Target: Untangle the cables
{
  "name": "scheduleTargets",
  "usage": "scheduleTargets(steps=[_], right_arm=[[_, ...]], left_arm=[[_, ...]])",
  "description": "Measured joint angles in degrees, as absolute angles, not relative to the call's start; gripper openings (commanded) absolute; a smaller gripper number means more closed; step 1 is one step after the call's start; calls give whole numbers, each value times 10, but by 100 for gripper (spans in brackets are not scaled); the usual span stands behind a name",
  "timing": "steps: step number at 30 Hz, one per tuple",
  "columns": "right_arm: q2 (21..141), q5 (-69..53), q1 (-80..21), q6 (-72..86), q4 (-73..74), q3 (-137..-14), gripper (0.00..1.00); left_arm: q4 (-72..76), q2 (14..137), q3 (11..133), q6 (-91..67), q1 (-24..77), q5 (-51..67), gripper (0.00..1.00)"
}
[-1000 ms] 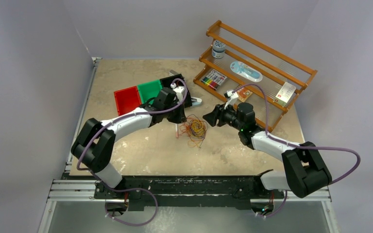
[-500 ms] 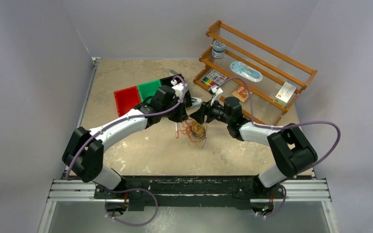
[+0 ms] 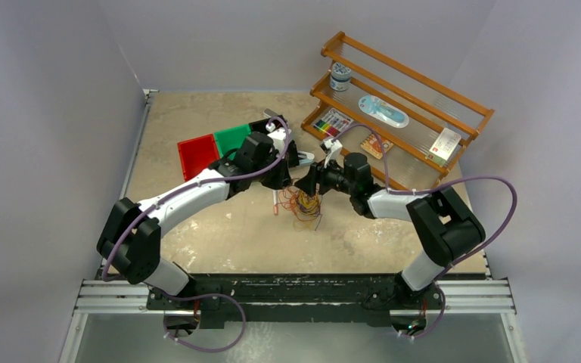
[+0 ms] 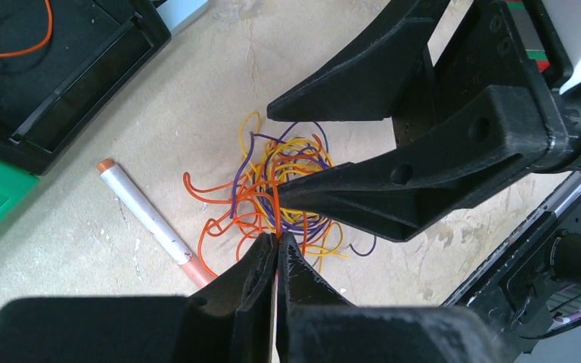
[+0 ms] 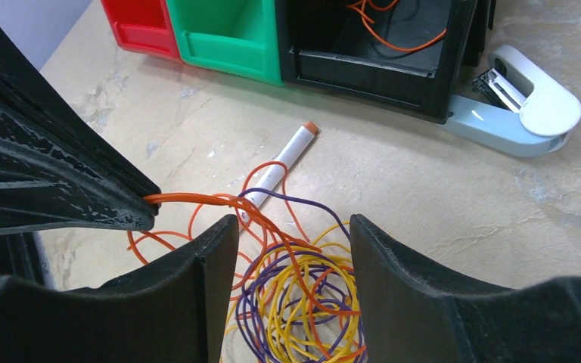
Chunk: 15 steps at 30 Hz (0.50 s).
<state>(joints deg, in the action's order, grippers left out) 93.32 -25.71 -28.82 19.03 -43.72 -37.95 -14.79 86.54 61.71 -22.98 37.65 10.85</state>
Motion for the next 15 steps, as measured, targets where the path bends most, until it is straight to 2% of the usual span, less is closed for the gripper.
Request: scheduleTargets(steps=[5,9,15], right_arm=[[938,-232,-288,171,-445,-380,56],[957,-216,-288,155,-454,-382,49],[964,-201,-288,138,-455,-390,24]], left_arm=[[-152,865,622,-229,376,109,0],[-156,865,623,-229,376,112,0],[-156,865,623,-229,376,113,0]])
